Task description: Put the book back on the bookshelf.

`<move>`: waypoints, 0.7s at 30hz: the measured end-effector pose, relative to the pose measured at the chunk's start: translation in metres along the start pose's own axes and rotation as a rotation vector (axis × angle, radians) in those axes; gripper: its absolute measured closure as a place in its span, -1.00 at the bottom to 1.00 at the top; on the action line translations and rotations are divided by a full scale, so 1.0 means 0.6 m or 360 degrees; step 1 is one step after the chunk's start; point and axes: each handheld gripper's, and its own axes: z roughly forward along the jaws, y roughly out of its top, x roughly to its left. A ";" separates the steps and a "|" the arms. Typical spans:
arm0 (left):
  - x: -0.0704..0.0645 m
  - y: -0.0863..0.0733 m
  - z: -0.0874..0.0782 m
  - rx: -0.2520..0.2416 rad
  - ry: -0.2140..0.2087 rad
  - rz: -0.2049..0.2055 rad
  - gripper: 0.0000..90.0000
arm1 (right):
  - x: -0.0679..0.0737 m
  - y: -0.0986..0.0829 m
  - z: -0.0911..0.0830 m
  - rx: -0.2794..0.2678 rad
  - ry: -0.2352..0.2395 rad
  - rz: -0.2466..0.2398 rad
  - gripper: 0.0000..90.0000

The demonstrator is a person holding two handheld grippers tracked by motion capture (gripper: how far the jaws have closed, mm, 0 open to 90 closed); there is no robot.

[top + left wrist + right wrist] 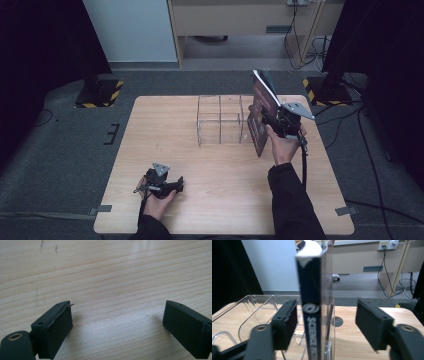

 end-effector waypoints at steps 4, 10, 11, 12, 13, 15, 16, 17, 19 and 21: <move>0.000 0.000 0.000 0.0000 0.0000 0.0000 -0.82 | -0.002 0.000 -0.012 -0.0015 0.0047 -0.0034 -0.46; 0.000 0.000 0.000 0.0000 0.0000 0.0000 -0.82 | -0.013 -0.012 -0.045 0.0043 0.0152 -0.0075 -0.65; 0.000 0.000 0.000 0.0001 0.0000 0.0000 -0.82 | -0.014 -0.016 -0.049 0.0054 0.0151 -0.0089 -0.67; 0.000 0.000 0.000 0.0000 0.0000 0.0000 -0.82 | -0.016 -0.025 -0.058 0.0085 0.0166 -0.0102 -0.69; 0.000 0.000 0.000 0.0000 0.0001 0.0000 -0.82 | -0.017 -0.031 -0.062 0.0101 0.0183 -0.0111 -0.71; 0.000 0.000 0.000 0.0001 0.0001 0.0001 -0.82 | -0.022 -0.050 -0.076 0.0146 0.0207 -0.0140 -0.73; 0.000 0.000 0.000 0.0000 0.0001 0.0001 -0.82 | -0.025 -0.060 -0.082 0.0166 0.0214 -0.0158 -0.75; 0.000 0.000 0.000 0.0001 0.0001 0.0000 -0.82 | -0.029 -0.073 -0.090 0.0187 0.0220 -0.0173 -0.75; 0.000 0.000 0.000 0.0001 0.0001 0.0000 -0.82 | -0.036 -0.092 -0.101 0.0223 0.0248 -0.0172 -0.77; 0.000 0.000 0.000 0.0000 0.0001 0.0000 -0.82 | -0.046 -0.119 -0.113 0.0258 0.0262 -0.0162 -0.77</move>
